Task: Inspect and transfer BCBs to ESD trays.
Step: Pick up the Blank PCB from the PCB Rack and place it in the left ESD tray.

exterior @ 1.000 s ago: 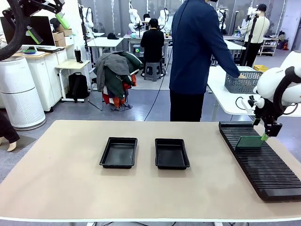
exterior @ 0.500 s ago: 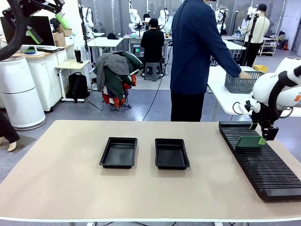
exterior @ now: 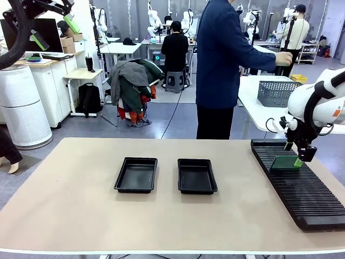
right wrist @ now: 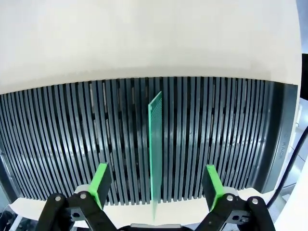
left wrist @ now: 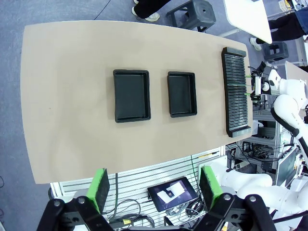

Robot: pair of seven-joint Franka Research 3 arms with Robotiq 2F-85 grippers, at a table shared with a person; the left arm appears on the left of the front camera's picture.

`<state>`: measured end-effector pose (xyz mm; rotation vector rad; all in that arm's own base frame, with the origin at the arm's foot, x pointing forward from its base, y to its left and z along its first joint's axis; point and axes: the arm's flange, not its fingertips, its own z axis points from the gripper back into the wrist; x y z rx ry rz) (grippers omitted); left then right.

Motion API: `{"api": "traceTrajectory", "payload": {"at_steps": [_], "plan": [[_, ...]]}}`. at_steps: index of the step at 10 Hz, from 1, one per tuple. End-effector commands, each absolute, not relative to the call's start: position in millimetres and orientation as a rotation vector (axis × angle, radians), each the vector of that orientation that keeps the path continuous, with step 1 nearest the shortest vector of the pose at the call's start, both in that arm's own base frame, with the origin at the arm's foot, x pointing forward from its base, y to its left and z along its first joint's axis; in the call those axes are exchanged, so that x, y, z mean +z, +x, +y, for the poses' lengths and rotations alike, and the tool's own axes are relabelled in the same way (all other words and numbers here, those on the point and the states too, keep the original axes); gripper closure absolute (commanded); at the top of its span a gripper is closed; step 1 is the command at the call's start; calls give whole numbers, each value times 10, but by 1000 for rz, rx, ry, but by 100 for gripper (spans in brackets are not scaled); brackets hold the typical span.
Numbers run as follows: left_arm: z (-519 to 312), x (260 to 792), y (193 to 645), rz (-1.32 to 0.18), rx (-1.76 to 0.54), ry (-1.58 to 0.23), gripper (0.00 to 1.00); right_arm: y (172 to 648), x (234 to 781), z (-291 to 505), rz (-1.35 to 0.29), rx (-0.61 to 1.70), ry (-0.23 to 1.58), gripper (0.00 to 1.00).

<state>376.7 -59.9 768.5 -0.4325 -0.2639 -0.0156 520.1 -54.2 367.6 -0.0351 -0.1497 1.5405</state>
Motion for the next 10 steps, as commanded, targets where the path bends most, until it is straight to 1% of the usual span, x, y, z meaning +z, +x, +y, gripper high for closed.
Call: {"api": "traceTrajectory", "payload": {"at_steps": [1,2,3,9,10], "plan": [[-592,7675,3766,-264,-23,-432,0,5278,3646,-611,-186,1550,-18,0],[-592,7675,3766,-264,-23,-432,0,5286,3684,-632,-180,1501,-13,0],[-592,7675,3766,-264,-23,-432,0,5227,3654,-564,-154,1535,-28,0],[-592,7675,3766,-264,-23,-432,0,5245,3659,-542,-161,1532,-25,0],[-592,7675,3766,-264,-23,-432,0,5259,3630,-548,-140,1554,-35,3]]}}
